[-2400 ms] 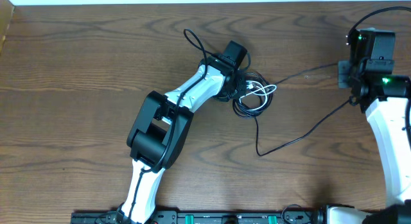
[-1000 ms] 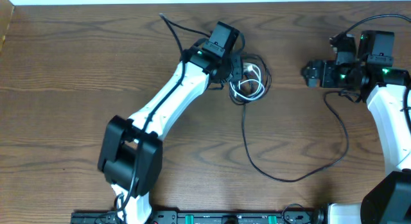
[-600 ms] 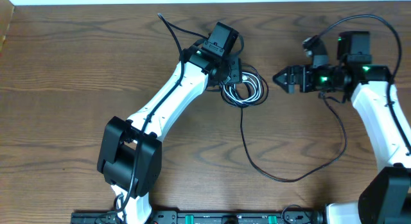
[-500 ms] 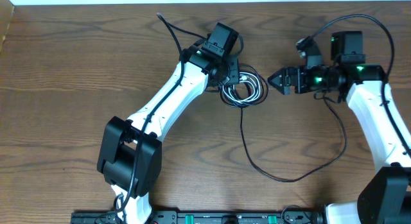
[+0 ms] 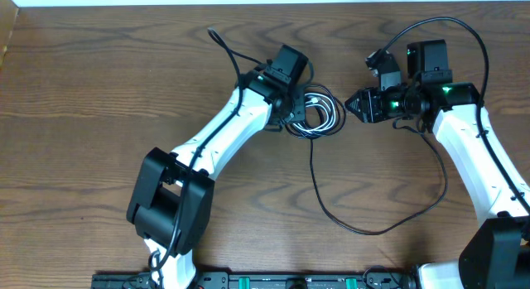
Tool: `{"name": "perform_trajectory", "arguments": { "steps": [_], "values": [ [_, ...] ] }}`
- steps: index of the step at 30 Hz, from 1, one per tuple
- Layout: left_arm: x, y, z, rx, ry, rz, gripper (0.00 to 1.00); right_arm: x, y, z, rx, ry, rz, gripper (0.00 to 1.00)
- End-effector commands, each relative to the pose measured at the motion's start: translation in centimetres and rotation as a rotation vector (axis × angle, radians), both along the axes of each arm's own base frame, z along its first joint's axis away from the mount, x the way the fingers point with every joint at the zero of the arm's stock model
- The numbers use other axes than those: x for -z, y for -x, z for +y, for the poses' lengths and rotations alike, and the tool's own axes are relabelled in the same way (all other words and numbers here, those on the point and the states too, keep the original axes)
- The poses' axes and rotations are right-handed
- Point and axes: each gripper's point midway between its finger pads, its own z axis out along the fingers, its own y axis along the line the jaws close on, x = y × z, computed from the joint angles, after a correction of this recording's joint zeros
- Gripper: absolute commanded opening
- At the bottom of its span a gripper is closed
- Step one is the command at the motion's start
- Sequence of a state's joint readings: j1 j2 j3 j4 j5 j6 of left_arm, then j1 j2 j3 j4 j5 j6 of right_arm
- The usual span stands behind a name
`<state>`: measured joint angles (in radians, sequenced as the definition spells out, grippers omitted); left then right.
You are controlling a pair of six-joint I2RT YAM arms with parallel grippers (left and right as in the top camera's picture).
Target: Untangle cables
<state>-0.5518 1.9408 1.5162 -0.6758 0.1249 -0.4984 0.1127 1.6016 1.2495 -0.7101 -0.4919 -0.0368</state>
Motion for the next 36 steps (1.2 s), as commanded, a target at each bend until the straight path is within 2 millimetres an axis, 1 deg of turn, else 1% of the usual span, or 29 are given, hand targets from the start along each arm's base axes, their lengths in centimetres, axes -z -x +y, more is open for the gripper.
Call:
{"name": "perform_trajectory", "arguments": {
  "steps": [1,4,7,12,14,17,19,21,22,23,27,30,35,36],
  "values": [
    [0.3,-0.4,-0.5,-0.001,0.006,-0.031,0.40,0.5,-0.1,-0.1,0.004,0.020,0.004,0.49],
    [0.5,-1.0,-0.9,-0.014,0.024,-0.051,0.40,0.6,-0.1,-0.1,0.004,0.020,0.007,0.49],
    [1.0,-1.9,-0.8,-0.028,0.003,-0.084,0.40,0.9,-0.2,0.0,0.003,0.021,0.012,0.49],
    [3.1,-2.6,-0.7,-0.038,-0.037,-0.086,0.40,1.6,-0.3,0.0,0.003,0.023,0.028,0.49],
    [4.4,-2.7,-0.8,-0.038,-0.045,-0.073,0.40,2.1,-0.4,0.0,0.001,0.021,0.039,0.49],
    [5.4,-3.0,-0.9,-0.038,-0.046,-0.072,0.38,2.6,-0.5,0.1,-0.001,0.020,0.052,0.49],
    [5.5,-3.3,-1.1,-0.039,-0.040,-0.080,0.36,2.8,-0.5,0.1,-0.001,0.020,0.058,0.49],
    [5.4,-3.5,-1.2,-0.039,-0.033,-0.090,0.23,3.0,-0.5,0.1,-0.001,0.020,0.061,0.49],
    [5.3,-3.7,-1.3,-0.039,-0.029,-0.096,0.14,3.0,-0.5,0.1,-0.001,0.020,0.062,0.49],
    [5.2,-3.8,-1.5,-0.040,-0.024,-0.104,0.07,3.0,-0.5,0.1,-0.001,0.020,0.062,0.49],
    [5.1,-3.6,-1.8,-0.031,-0.006,-0.096,0.07,3.0,-0.5,0.2,-0.002,0.020,0.062,0.47],
    [4.5,-3.3,-2.4,-0.014,0.032,-0.084,0.07,3.0,-0.4,0.6,-0.015,0.018,0.062,0.44],
    [2.4,-2.8,-3.3,0.012,0.096,-0.086,0.07,2.9,-0.2,1.8,-0.046,0.021,0.046,0.44],
    [1.6,-2.4,-3.7,0.040,0.125,-0.081,0.07,2.9,-0.4,2.2,-0.054,0.023,0.036,0.41]
  ]
}}
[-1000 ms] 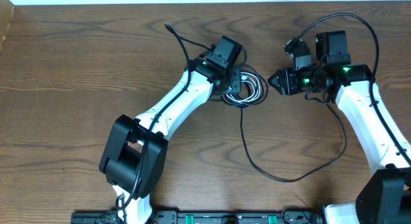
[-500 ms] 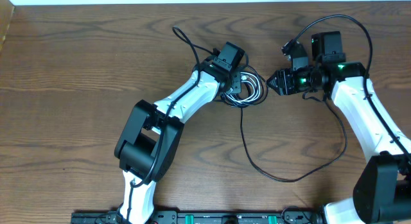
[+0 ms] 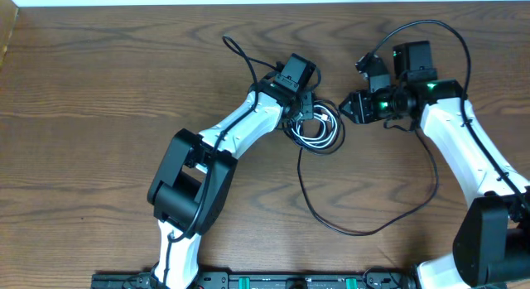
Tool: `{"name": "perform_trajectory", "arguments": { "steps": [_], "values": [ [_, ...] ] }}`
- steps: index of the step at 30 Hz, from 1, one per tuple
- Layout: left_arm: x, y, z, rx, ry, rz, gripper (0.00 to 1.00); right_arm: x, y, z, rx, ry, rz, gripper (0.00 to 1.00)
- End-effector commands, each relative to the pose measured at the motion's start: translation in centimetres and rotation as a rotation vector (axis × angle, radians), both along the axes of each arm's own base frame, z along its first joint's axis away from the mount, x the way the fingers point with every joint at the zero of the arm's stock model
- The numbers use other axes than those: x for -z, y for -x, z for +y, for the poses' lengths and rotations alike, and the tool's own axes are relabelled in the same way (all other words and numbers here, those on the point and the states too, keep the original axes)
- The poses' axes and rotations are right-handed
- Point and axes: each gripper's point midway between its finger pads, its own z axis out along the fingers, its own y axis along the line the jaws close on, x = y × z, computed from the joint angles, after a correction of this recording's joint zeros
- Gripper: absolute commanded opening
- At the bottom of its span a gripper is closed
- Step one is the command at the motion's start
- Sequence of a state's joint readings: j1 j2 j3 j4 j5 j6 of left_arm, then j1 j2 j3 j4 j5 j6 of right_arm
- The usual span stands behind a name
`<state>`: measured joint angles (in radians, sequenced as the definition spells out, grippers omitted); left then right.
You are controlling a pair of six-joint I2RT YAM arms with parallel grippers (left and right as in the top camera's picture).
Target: Untangle cables
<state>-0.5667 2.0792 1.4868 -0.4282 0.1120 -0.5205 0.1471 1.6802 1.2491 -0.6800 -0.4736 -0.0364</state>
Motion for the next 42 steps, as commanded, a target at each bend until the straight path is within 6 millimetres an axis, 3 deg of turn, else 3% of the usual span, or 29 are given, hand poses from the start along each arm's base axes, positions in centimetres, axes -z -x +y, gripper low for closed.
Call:
{"name": "perform_trajectory", "arguments": {
  "steps": [1,4,6,7,14,19,25,28,30,34,42],
  "values": [
    [-3.7,1.1,-1.6,0.085,0.098,-0.014,0.07,0.1,-0.1,1.2,-0.025,0.000,-0.015,0.35],
    [-4.4,2.2,-2.5,0.197,0.133,-0.002,0.07,0.2,-0.6,0.7,0.034,0.011,-0.011,0.19],
    [-4.7,3.3,-3.5,0.326,0.169,0.000,0.07,0.5,-1.1,-0.2,0.096,0.043,-0.005,0.02],
    [-4.8,3.6,-3.7,0.353,0.177,0.001,0.07,0.5,-1.1,-0.3,0.100,0.049,-0.005,0.01],
    [-5.2,4.6,-4.6,0.435,0.225,0.014,0.08,0.6,-1.7,-0.4,0.123,0.052,-0.017,0.01],
    [-5.1,4.7,-4.5,0.433,0.224,0.017,0.07,2.7,-2.8,-0.5,0.191,0.022,0.039,0.01],
    [-5.1,4.7,-4.5,0.408,0.231,0.031,0.07,5.9,-2.4,4.0,0.016,-0.200,0.135,0.01],
    [-5.1,4.7,-4.5,0.407,0.231,0.031,0.07,7.8,-1.7,4.9,-0.005,-0.255,0.209,0.01],
    [-5.1,4.7,-4.5,0.406,0.228,0.029,0.07,7.5,-1.1,6.1,-0.055,-0.340,0.235,0.01],
    [-5.0,4.5,-4.4,0.402,0.221,0.026,0.07,4.3,0.0,8.2,-0.211,-0.526,0.197,0.01],
    [-5.0,4.0,-4.2,0.378,0.209,0.012,0.07,4.4,0.1,8.1,-0.201,-0.525,0.209,0.01]
  ]
}}
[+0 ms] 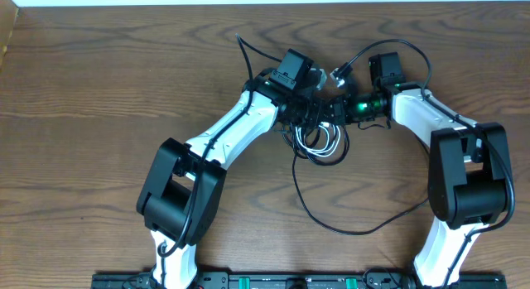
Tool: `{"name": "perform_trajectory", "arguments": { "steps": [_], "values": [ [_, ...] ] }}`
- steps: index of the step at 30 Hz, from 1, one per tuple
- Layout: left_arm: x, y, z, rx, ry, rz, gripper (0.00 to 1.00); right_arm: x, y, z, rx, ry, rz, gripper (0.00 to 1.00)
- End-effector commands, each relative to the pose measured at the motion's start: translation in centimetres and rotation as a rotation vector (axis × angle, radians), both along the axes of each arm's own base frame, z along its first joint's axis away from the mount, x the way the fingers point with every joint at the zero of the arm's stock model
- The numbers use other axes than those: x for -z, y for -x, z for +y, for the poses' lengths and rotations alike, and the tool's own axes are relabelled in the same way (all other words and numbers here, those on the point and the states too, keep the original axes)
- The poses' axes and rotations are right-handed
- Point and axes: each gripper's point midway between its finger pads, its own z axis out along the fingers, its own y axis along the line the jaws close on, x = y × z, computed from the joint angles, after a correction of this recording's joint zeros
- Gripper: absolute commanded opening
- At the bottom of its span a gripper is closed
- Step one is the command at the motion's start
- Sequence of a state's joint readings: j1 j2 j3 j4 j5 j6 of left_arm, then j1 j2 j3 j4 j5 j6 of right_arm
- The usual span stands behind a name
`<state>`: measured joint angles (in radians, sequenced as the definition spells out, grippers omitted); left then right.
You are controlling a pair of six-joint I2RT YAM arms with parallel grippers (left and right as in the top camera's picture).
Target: Untangle cables
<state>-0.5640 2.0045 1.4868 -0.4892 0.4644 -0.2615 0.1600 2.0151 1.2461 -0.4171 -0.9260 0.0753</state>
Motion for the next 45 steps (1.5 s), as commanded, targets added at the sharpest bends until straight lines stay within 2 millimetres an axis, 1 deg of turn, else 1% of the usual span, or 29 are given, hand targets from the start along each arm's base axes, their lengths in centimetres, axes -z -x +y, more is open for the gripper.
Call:
{"name": "perform_trajectory", "arguments": {
  "steps": [1,3,6,7,10,12,14,15,17,20,21,22,25,26,30,31,32,33,36,40,41,45],
  "values": [
    [-1.0,-0.4,-0.2,-0.007,0.011,-0.033,0.08,-2.0,0.9,1.3,-0.063,-0.110,-0.014,0.01],
    [-1.0,-0.6,-0.2,-0.026,0.010,-0.033,0.07,-2.0,0.6,0.8,-0.050,-0.110,-0.013,0.01],
    [-0.6,-1.5,0.8,-0.128,-0.036,-0.032,0.07,-2.0,0.3,-0.6,-0.014,-0.107,0.010,0.01],
    [-0.4,-2.0,1.2,-0.170,-0.054,-0.038,0.07,-2.2,0.2,-1.6,0.012,-0.105,0.024,0.01],
    [-0.5,-2.7,1.5,-0.218,-0.059,-0.051,0.07,-3.1,0.2,-2.9,0.019,-0.099,-0.004,0.02],
    [-0.7,-3.3,1.5,-0.250,-0.056,-0.066,0.07,-3.8,0.3,-3.3,0.017,-0.075,-0.035,0.08],
    [-0.6,-3.8,1.8,-0.286,-0.061,-0.076,0.07,-4.0,0.5,-3.5,0.013,-0.035,-0.060,0.12],
    [-0.6,-4.1,2.0,-0.311,-0.067,-0.079,0.07,-4.2,0.7,-3.5,0.000,-0.017,-0.079,0.18],
    [-0.4,-4.5,2.6,-0.369,-0.085,-0.080,0.07,-4.5,1.1,-3.2,-0.031,0.007,-0.112,0.25],
    [-0.1,-5.1,3.4,-0.443,-0.106,-0.081,0.07,-4.9,2.0,-2.2,-0.111,0.026,-0.184,0.34],
    [0.0,-5.2,3.6,-0.464,-0.110,-0.079,0.07,-4.7,2.2,-1.9,-0.126,0.045,-0.194,0.36],
    [0.1,-5.4,3.9,-0.487,-0.115,-0.076,0.07,-4.0,2.2,-1.8,-0.132,0.093,-0.198,0.40],
    [0.6,-5.6,4.4,-0.508,-0.118,-0.062,0.07,-2.9,2.3,-1.6,-0.152,0.183,-0.213,0.47],
    [1.0,-5.8,5.0,-0.534,-0.121,-0.044,0.07,-2.5,2.9,-1.1,-0.208,0.212,-0.247,0.48],
    [1.3,-6.1,6.1,-0.561,-0.119,-0.008,0.09,-2.0,3.9,0.3,-0.296,0.250,-0.293,0.50],
    [1.4,-6.1,6.5,-0.568,-0.124,-0.003,0.15,-1.8,4.0,0.4,-0.303,0.270,-0.298,0.50],
    [1.5,-6.1,6.9,-0.573,-0.131,0.003,0.24,-1.5,4.1,0.6,-0.310,0.298,-0.303,0.50],
    [1.6,-6.1,7.1,-0.578,-0.136,0.008,0.28,-1.3,4.1,0.7,-0.316,0.316,-0.306,0.50],
    [1.9,-6.0,8.0,-0.591,-0.153,0.026,0.34,-0.6,4.5,1.1,-0.343,0.382,-0.321,0.50],
    [2.0,-6.1,8.4,-0.593,-0.159,0.028,0.36,0.1,5.1,2.0,-0.401,0.465,-0.363,0.47],
    [2.0,-6.0,8.5,-0.592,-0.161,0.029,0.35,0.5,5.0,2.2,-0.413,0.518,-0.382,0.42],
    [2.3,-5.5,8.7,-0.591,-0.180,0.049,0.35,0.9,5.5,2.8,-0.440,0.569,-0.403,0.40]
  ]
}}
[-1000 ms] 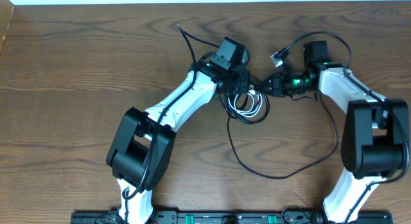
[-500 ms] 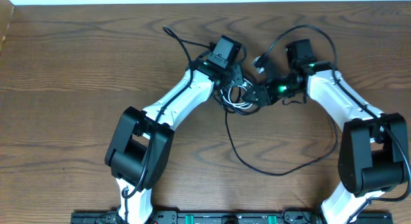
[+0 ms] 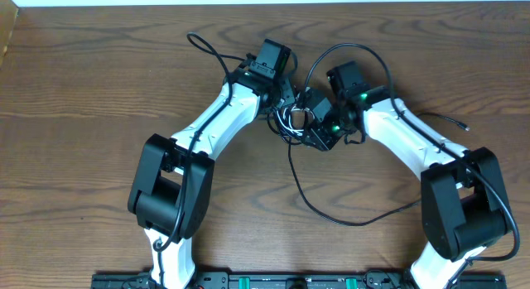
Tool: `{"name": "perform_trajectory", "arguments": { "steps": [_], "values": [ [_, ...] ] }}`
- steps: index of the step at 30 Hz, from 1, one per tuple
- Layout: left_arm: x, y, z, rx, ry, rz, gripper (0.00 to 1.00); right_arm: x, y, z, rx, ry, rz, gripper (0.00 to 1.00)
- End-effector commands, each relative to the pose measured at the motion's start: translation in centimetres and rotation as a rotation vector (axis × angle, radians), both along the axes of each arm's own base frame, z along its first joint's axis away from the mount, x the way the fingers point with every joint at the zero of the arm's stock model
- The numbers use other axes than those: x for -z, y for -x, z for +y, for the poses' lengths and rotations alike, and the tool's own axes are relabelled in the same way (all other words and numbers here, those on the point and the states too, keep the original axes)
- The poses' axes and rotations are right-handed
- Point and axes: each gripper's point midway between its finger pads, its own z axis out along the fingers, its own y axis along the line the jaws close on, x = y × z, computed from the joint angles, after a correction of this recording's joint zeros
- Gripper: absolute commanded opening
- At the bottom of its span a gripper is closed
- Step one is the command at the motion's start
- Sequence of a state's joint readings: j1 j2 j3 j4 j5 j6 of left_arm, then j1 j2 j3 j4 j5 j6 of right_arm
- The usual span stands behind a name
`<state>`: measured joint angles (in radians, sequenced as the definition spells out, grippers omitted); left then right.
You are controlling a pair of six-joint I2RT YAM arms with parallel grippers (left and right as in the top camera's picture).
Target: Untangle cables
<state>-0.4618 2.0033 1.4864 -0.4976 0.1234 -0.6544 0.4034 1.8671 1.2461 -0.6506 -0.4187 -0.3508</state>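
Note:
A small tangle of white and black cables (image 3: 290,123) lies on the wooden table a little above its middle. My left gripper (image 3: 281,105) comes down on the tangle from the upper left and appears shut on it. Pressed against the tangle's lower right side is my right gripper (image 3: 313,132); its jaws are hidden under its own body. A long black cable (image 3: 348,223) runs from the tangle down in a wide loop to the right. Its free end (image 3: 460,125) lies beside the right arm.
Both white arms arch in from the bottom edge and meet over the tangle. Each wrist's own black lead loops above it, the left (image 3: 207,50) and the right (image 3: 356,50). A dark rail (image 3: 265,281) runs along the table's front edge.
Both grippers and the tangle have shifted left and slightly up. The right gripper now sits at the tangle's lower right instead of its upper right. The black cable's free end now shows by the right arm.
At first my left gripper was on the coiled tangle and my right gripper stood open a short way to its right. The right gripper was then closer, then touching the tangle. Now both sit tight on the tangle, which lies further left.

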Motion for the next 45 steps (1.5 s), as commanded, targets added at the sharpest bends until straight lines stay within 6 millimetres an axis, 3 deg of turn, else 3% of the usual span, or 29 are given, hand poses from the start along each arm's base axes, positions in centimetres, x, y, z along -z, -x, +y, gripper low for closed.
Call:
{"name": "perform_trajectory", "arguments": {
  "steps": [1,8,16,21,25,28,31,34,39,42,45],
  "values": [
    [1.1,0.6,0.0,0.005,-0.019,0.034,0.35,0.0,0.6,1.2,-0.077,0.058,-0.063,0.39],
    [2.4,1.0,0.2,0.020,-0.044,0.063,0.40,0.0,1.8,2.9,-0.166,0.061,-0.086,0.35],
    [4.5,1.5,0.1,0.029,-0.049,0.114,0.40,0.0,2.1,3.3,-0.186,0.062,-0.089,0.31],
    [4.7,1.6,0.0,0.032,-0.043,0.122,0.40,0.2,2.3,3.4,-0.190,0.064,-0.085,0.31],
    [4.8,1.7,0.0,0.032,-0.045,0.126,0.40,0.7,2.3,3.2,-0.221,0.076,-0.090,0.28],
    [4.8,1.8,0.1,0.043,-0.050,0.126,0.40,1.0,1.9,2.9,-0.212,0.094,-0.101,0.31],
    [4.8,1.8,0.1,0.045,-0.053,0.128,0.40,1.1,1.4,2.3,-0.196,0.125,-0.115,0.33],
    [4.9,2.0,0.2,0.045,-0.057,0.135,0.40,1.2,0.9,0.9,-0.168,0.169,-0.114,0.29],
    [5.1,2.4,0.7,0.053,-0.072,0.151,0.40,-1.3,0.5,-0.1,-0.131,0.105,-0.125,0.29],
    [5.1,2.4,0.9,0.057,-0.077,0.154,0.40,-3.8,1.1,0.2,-0.170,0.005,-0.140,0.30],
    [5.1,2.3,1.2,0.050,-0.077,0.157,0.40,-4.9,1.7,-0.3,-0.206,-0.004,-0.154,0.33]
  ]
}}
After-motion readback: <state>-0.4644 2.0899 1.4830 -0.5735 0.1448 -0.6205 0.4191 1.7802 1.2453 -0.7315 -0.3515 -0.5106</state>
